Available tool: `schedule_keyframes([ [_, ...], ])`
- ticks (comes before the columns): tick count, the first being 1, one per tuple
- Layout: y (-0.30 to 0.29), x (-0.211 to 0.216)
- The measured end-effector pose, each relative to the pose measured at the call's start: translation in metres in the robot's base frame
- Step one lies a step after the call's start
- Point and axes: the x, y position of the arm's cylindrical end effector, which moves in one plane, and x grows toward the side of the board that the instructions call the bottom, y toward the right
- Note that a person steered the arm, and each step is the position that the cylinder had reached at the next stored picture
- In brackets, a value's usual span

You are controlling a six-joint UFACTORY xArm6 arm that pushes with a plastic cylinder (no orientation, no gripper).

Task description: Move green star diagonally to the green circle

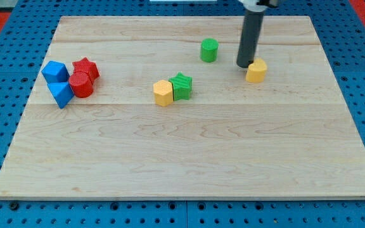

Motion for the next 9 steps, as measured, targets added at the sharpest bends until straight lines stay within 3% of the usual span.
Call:
schedule_keyframes([
  [2,-0.042,0.011],
  [3,-0.003,0.026],
  [4,-0.009,0.031],
  [6,-0.171,0.031],
  [9,-0.177,0.072],
])
